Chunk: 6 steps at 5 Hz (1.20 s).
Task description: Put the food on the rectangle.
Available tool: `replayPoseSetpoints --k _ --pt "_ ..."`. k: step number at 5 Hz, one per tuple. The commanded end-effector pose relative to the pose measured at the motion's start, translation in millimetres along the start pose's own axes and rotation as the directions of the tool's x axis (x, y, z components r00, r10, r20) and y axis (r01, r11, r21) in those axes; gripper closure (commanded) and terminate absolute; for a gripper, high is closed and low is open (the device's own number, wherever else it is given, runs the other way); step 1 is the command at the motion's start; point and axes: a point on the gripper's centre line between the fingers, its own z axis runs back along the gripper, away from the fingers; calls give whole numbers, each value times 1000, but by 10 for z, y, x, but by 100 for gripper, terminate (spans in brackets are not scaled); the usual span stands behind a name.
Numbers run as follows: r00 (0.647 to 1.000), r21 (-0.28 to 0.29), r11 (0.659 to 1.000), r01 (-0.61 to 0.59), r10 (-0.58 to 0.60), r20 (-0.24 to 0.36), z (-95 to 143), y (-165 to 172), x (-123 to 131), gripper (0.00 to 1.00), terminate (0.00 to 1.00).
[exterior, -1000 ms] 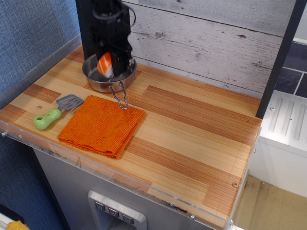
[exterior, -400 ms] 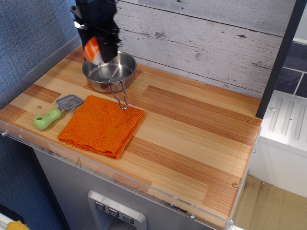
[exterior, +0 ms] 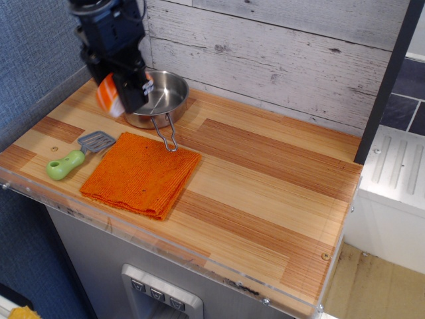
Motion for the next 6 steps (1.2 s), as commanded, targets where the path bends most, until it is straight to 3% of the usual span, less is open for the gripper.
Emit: replayPoseSetpoints --k 1,2,4,6 --pt "1000 -4 1000 -25 25 -10 -58 -106 -222 100 0" --pt "998 -15 999 -42 42 -46 -237 -82 -255 100 0" --pt "997 -14 998 -61 60 -53 -513 -78 -280 100 0" --pt "988 -39 998 -51 45 -146 -701 -90 -385 100 0"
